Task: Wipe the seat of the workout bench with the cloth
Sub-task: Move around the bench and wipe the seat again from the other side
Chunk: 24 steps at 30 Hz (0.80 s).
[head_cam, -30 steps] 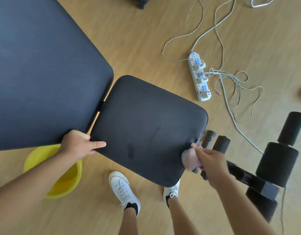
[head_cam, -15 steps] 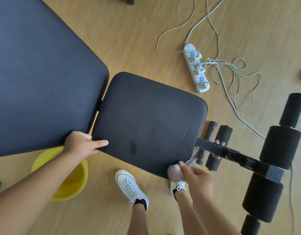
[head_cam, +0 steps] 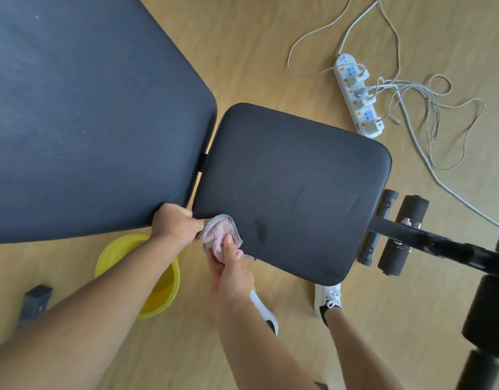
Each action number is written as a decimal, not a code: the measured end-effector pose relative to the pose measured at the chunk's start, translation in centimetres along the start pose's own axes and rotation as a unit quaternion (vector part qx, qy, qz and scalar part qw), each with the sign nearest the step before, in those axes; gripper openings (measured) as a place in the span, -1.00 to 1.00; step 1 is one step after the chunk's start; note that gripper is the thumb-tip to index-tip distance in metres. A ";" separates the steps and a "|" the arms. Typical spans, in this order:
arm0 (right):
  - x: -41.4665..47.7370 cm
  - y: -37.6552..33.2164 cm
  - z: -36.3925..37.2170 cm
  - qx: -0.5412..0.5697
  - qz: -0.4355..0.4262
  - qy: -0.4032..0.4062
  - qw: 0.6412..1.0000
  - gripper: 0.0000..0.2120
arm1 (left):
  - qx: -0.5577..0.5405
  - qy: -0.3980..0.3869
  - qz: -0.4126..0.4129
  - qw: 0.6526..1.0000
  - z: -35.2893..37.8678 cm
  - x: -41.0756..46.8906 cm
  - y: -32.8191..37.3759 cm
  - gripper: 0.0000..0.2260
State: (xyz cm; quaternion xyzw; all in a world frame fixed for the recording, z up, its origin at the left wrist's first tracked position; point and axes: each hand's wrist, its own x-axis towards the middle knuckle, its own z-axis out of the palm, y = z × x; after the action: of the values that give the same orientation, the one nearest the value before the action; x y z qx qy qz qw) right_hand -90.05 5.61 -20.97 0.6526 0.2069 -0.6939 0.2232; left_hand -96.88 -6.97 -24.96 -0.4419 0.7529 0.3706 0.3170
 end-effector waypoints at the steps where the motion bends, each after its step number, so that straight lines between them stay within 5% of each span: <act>1: 0.1 0.2 0.0 0.004 -0.010 -0.010 1.000 -0.65 | 0.025 0.005 0.004 1.000 0.0 0.4 -0.2 -0.44; 4: -0.2 -1.9 -2.8 -0.051 -0.052 0.045 0.996 -0.70 | -0.006 -0.010 0.004 1.000 -0.1 -1.2 1.0 -0.38; 6: -0.5 -3.9 -5.2 -0.064 -0.085 0.121 0.987 -0.74 | -0.014 0.006 -0.002 1.000 0.1 -1.7 1.2 -0.62; 7: -0.9 -4.6 -6.2 -0.061 -0.094 0.133 0.985 -0.76 | -0.020 0.010 0.009 1.000 0.2 -1.5 1.1 -0.59; 10: -1.5 -4.8 -5.7 -0.023 -0.080 0.115 0.990 -0.76 | -0.013 0.008 -0.002 1.000 0.0 -1.4 1.0 -0.21; 12: -1.1 -3.2 -3.3 -0.030 -0.041 0.104 0.993 -0.66 | -0.004 -0.009 0.002 1.000 -0.1 -1.4 1.0 -0.28; 14: -0.6 -1.6 -0.9 -0.031 -0.015 0.082 0.996 -0.56 | 0.018 0.004 0.019 1.000 -0.2 -1.4 1.1 -0.57; 18: -0.8 -2.1 -1.6 -0.132 -0.033 0.066 0.988 -0.61 | 0.053 0.012 0.057 0.997 -0.1 -1.1 0.6 -0.34; 19: -1.8 -3.2 -2.8 -0.235 -0.054 0.084 0.967 -0.67 | 0.054 0.009 0.052 0.997 -0.2 -1.2 0.6 -0.39; 21: -3.3 -6.6 -6.0 -0.469 -0.153 0.116 0.862 -0.66 | 0.067 0.013 0.054 0.996 -0.3 -1.4 0.8 -0.44; 24: -4.4 -13.3 -7.8 -0.550 -0.412 0.146 0.712 -0.84 | 0.098 0.016 0.083 0.992 -0.2 -1.1 0.4 -0.33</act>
State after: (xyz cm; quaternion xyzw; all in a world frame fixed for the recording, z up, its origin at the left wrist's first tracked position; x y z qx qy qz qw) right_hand -91.24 21.14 -17.13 0.3579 0.8302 -0.3768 0.2018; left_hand -96.86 -6.55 -23.82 -0.3503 0.8248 0.3129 0.3148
